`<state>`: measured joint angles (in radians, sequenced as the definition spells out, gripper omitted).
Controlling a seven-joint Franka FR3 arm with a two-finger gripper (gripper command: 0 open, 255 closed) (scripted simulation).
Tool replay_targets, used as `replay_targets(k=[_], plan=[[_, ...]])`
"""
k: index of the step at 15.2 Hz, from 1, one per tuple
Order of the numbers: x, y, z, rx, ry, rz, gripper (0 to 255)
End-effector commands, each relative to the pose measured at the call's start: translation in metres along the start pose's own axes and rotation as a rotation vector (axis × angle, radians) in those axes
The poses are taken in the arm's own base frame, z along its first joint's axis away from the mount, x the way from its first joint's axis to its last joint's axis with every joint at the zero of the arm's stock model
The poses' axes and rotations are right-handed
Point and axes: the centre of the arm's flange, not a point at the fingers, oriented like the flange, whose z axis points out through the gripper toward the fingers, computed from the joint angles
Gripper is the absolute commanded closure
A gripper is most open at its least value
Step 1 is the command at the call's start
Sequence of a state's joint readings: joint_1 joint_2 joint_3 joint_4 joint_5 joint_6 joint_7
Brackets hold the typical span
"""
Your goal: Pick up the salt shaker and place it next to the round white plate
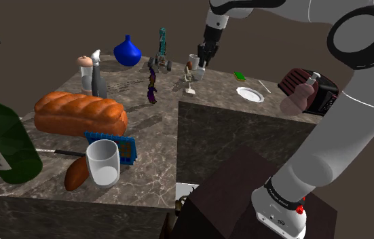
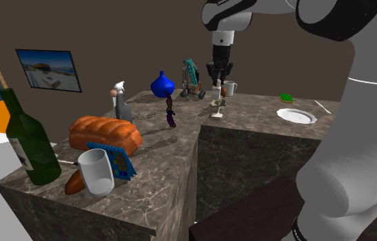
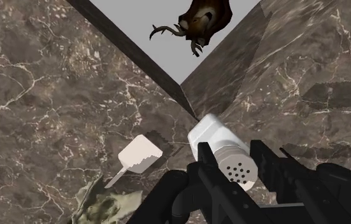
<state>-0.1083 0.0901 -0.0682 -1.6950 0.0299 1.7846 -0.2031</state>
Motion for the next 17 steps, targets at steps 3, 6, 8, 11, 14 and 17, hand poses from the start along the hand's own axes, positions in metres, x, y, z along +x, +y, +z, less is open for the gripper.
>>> replay_targets(k=[3,6,8,11,14,17], plan=[[-0.004,0.057,-0.003,0.000,0.000,-0.001,255],[-0.007,0.096,-0.004,0.000,0.000,-0.001,255],[-0.008,0.123,-0.005,0.000,0.000,-0.001,255],[-0.011,0.162,-0.006,0.000,0.000,-0.001,255],[-0.013,0.202,-0.007,0.000,0.000,-0.001,255],[-0.016,0.241,-0.008,0.000,0.000,-0.001,255]])
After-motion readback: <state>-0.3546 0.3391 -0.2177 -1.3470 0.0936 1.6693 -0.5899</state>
